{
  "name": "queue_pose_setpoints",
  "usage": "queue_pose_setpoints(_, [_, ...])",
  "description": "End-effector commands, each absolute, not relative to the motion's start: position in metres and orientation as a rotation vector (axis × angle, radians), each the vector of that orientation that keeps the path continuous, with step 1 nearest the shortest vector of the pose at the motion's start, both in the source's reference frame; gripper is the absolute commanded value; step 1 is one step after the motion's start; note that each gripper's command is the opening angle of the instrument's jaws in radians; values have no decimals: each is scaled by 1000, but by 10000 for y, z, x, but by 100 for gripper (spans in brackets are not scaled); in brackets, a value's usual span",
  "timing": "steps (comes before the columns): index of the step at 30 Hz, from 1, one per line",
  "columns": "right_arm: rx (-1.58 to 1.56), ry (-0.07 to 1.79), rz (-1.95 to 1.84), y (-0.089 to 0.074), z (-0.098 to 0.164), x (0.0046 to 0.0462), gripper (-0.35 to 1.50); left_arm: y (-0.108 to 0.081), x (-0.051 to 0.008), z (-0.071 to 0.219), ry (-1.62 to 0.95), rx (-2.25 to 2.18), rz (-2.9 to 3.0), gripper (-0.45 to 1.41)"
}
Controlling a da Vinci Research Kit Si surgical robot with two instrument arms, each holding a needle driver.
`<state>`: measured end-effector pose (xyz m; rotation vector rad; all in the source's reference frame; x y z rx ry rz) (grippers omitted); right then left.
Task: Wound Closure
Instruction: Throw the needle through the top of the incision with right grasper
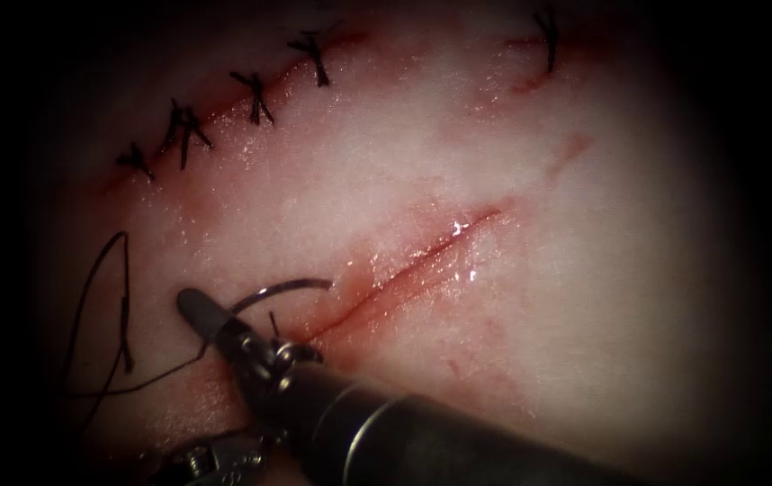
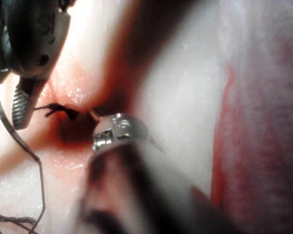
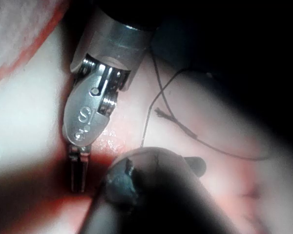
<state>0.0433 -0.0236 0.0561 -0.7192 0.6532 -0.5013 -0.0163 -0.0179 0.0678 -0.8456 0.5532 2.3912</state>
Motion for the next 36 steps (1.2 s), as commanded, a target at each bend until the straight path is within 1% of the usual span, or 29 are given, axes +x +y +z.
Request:
queue_pose_setpoints(1, [-721,651,-501,-235,573,443,121,-177,-167,684,554,-848,2391,-40])
queue_pose_setpoints(5, [-726,638,-508,-231,581,441,121,-177,-166,683,553,-849,2392,-40])
queue_pose_setpoints(9, [-729,612,-525,-228,579,437,113,-177,-166,684,553,-849,2392,-40])
queue_pose_setpoints(15, [-735,585,-534,-226,584,440,113,-178,-165,684,554,-849,2392,-40])
queue_pose_setpoints(17, [-737,582,-535,-227,587,441,103,-178,-165,684,554,-850,2392,-40])
queue_pose_setpoints(18, [-738,581,-536,-228,589,441,88,-178,-165,684,554,-850,2392,-40])
queue_pose_setpoints(20, [-748,572,-559,-229,592,441,49,-178,-165,684,554,-850,2393,-40])
queue_pose_setpoints(22, [-750,570,-560,-230,594,441,-35,-178,-165,684,554,-850,2393,-40])
queue_pose_setpoints(31, [-698,599,-635,-225,608,426,-35,-179,-163,684,554,-851,2393,-40])
queue_pose_setpoints(34, [-697,672,-658,-227,601,416,-35,-179,-163,684,554,-851,2393,-40])
queue_pose_setpoints(36, [-667,772,-621,-226,594,408,-35,-179,-164,684,554,-851,2393,-40])
